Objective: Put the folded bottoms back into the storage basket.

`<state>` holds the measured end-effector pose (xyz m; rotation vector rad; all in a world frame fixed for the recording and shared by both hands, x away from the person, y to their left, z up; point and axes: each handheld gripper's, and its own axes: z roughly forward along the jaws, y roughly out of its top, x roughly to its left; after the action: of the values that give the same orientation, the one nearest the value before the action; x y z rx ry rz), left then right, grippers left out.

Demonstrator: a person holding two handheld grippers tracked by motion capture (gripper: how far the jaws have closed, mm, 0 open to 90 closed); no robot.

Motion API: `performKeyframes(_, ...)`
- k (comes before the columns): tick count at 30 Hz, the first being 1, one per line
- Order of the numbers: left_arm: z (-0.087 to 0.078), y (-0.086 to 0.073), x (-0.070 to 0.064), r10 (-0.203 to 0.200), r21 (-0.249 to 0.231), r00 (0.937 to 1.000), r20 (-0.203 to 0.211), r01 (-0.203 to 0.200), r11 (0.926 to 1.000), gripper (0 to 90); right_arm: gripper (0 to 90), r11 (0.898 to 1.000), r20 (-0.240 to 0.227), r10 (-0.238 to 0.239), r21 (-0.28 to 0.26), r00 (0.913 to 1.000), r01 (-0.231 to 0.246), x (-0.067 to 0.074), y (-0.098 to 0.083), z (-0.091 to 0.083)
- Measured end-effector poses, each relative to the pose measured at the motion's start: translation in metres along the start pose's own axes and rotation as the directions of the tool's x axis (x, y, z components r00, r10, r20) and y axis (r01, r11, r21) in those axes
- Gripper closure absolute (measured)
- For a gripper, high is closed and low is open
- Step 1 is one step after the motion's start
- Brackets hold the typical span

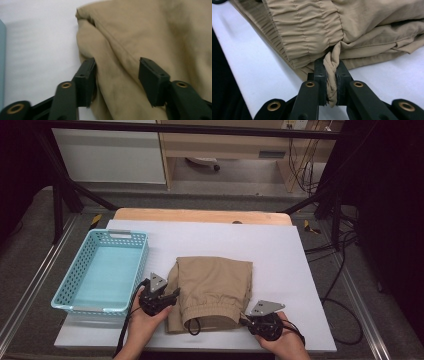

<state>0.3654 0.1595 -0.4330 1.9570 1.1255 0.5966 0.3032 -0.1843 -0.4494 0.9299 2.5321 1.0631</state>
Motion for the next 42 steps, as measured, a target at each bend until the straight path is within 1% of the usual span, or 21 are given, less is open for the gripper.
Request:
performKeyframes(1,0.001,0.005,0.0,0.024,-0.004,0.9996,-0.015,-0.024,0.9997,41.6,83.1,1.0,0.003,0.0,0.004,1.0,0.0,0.0,0.0,0.001)
performKeyframes(4,0.01,0.019,0.005,0.038,-0.023,0.998,-0.05,-0.04,0.9989,34.5,82.7,1.0,0.001,0.01,0.002,0.9999,-0.01,-0.001,0.0,0.001)
performKeyframes(5,0.017,0.024,0.007,0.027,-0.02,0.9983,-0.053,-0.028,0.9994,32.4,82.6,1.0,0.0,0.012,0.002,0.9999,-0.012,-0.001,0.0,0.001)
performKeyframes(8,0.042,0.031,0.016,-0.008,0.03,0.9991,-0.041,0.009,0.9995,28.2,82.2,1.0,0.007,0.003,-0.001,1.0,-0.003,0.0,-0.001,0.002)
performKeyframes(10,0.057,0.028,0.022,-0.033,0.072,0.9986,-0.042,0.036,0.9967,26.8,82.0,1.0,0.012,-0.01,-0.002,0.9999,0.01,0.001,-0.001,0.001)
performKeyframes(12,0.069,0.023,0.026,-0.065,0.111,0.9976,-0.024,0.067,0.9916,25.2,81.8,1.0,0.016,-0.017,-0.002,0.9997,0.017,0.001,-0.001,0.001)
performKeyframes(13,0.072,0.021,0.027,-0.072,0.11,0.9973,-0.018,0.073,0.9912,25.1,81.8,1.0,0.016,-0.02,-0.003,0.9997,0.02,0.001,-0.001,0.002)
performKeyframes(14,0.072,0.02,0.025,-0.057,0.095,0.9979,-0.029,0.06,0.9937,24.7,81.8,1.0,0.014,-0.022,-0.003,0.9997,0.022,0.001,-0.001,0.002)
performKeyframes(15,0.071,0.02,0.023,-0.041,0.094,0.9989,-0.022,0.043,0.9947,28.2,81.8,1.0,0.011,-0.019,-0.004,0.9998,0.019,0.001,-0.001,0.002)
performKeyframes(19,0.069,0.019,0.018,-0.052,0.079,0.9986,-0.005,0.052,0.9955,48.1,82.1,1.0,0.006,-0.017,-0.002,0.9998,0.017,0.0,0.0,0.002)
performKeyframes(21,0.068,0.018,0.016,-0.052,0.068,0.9986,0.003,0.052,0.9964,63.1,82.5,1.0,0.009,-0.019,0.002,0.9998,0.019,0.0,0.0,0.002)
performKeyframes(22,0.067,0.018,0.015,-0.048,0.071,0.9987,0.019,0.046,0.9964,69.5,82.8,1.0,0.011,-0.025,0.004,0.9996,0.025,0.001,0.001,0.002)
performKeyframes(23,0.068,0.018,0.014,-0.055,0.064,0.9984,0.016,0.054,0.9965,75.0,83.1,0.999,0.012,-0.036,0.003,0.9993,0.036,0.001,0.001,0.002)
performKeyframes(25,0.066,0.02,0.014,-0.068,0.064,0.9972,0.03,0.066,0.9958,79.2,83.2,1.0,0.006,-0.029,0.003,0.9996,0.029,0.001,0.001,0.001)
performKeyframes(26,0.065,0.022,0.015,-0.08,0.056,0.9962,0.035,0.078,0.9954,80.1,83.2,0.999,0.004,-0.034,-0.001,0.9994,0.034,0.001,0.002,0.0)
performKeyframes(28,0.06,0.028,0.015,-0.075,0.029,0.9965,0.038,0.074,0.9968,81.2,83.2,0.999,0.006,-0.027,-0.02,0.9996,0.027,0.0,0.004,-0.004)
performKeyframes(30,0.053,0.037,0.015,-0.057,0.016,0.9972,0.048,0.057,0.9983,81.8,83.2,0.999,0.012,-0.031,-0.043,0.9995,0.031,0.001,0.008,-0.009)
performKeyframes(32,0.048,0.045,0.014,-0.052,0.027,0.9965,0.065,0.05,0.9984,82.2,83.2,0.997,0.017,-0.032,-0.068,0.9994,0.033,0.001,0.014,-0.015)
performKeyframes(35,0.041,0.057,0.013,-0.037,0.017,0.9963,0.078,0.036,0.9992,82.5,83.2,0.995,0.009,-0.025,-0.093,0.9996,0.026,-0.002,0.024,-0.022)
performKeyframes(37,0.038,0.063,0.011,-0.017,0.013,0.9968,0.078,0.016,0.9998,82.6,83.2,0.995,0.007,-0.028,-0.098,0.9996,0.028,-0.002,0.029,-0.025)
performKeyframes(42,0.033,0.074,0.009,-0.001,0.012,0.9962,0.087,0.0,0.9999,82.7,83.2,0.994,0.007,-0.029,-0.105,0.9995,0.03,-0.005,0.042,-0.03)
